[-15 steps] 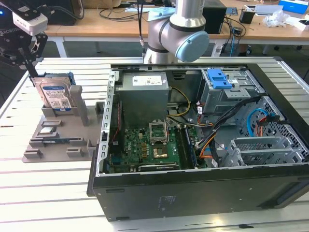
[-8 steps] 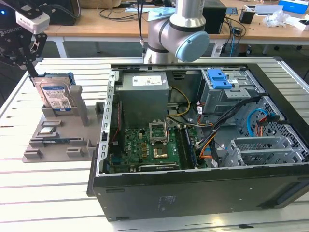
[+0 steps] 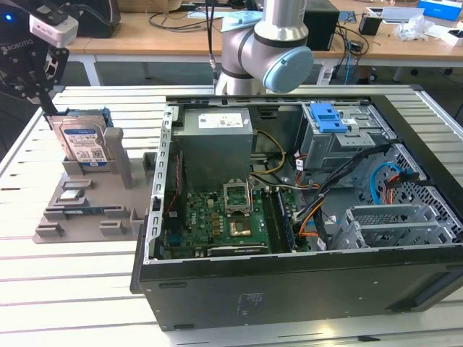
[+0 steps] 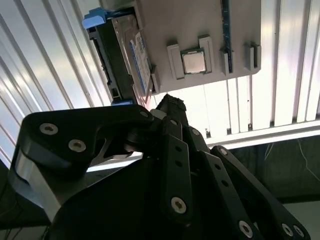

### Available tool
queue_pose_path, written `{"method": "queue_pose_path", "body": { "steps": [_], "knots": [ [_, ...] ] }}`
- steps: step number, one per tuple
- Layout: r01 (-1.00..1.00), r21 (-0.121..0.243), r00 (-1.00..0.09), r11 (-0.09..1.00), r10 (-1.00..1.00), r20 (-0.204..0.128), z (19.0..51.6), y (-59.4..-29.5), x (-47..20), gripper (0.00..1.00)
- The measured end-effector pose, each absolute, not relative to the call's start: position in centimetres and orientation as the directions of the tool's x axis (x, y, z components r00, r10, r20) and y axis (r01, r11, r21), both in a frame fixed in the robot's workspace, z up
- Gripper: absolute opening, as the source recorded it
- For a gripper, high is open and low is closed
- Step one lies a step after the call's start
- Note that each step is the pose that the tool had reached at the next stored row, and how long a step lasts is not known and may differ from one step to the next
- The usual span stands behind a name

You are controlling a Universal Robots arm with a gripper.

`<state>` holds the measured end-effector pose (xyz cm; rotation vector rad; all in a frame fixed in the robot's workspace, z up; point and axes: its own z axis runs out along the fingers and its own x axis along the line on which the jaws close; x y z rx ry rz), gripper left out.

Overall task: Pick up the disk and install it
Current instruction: 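Pick up the disk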

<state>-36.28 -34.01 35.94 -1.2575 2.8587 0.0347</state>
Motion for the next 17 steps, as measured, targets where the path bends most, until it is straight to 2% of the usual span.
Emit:
{"method": "queue_pose_path", "body": {
  "steps": [17],
  "knots": [
    [-0.871,0.013,-0.492,0.492,-0.870,-0.026,35.94,-34.01,-36.27,0.11]
  ]
}}
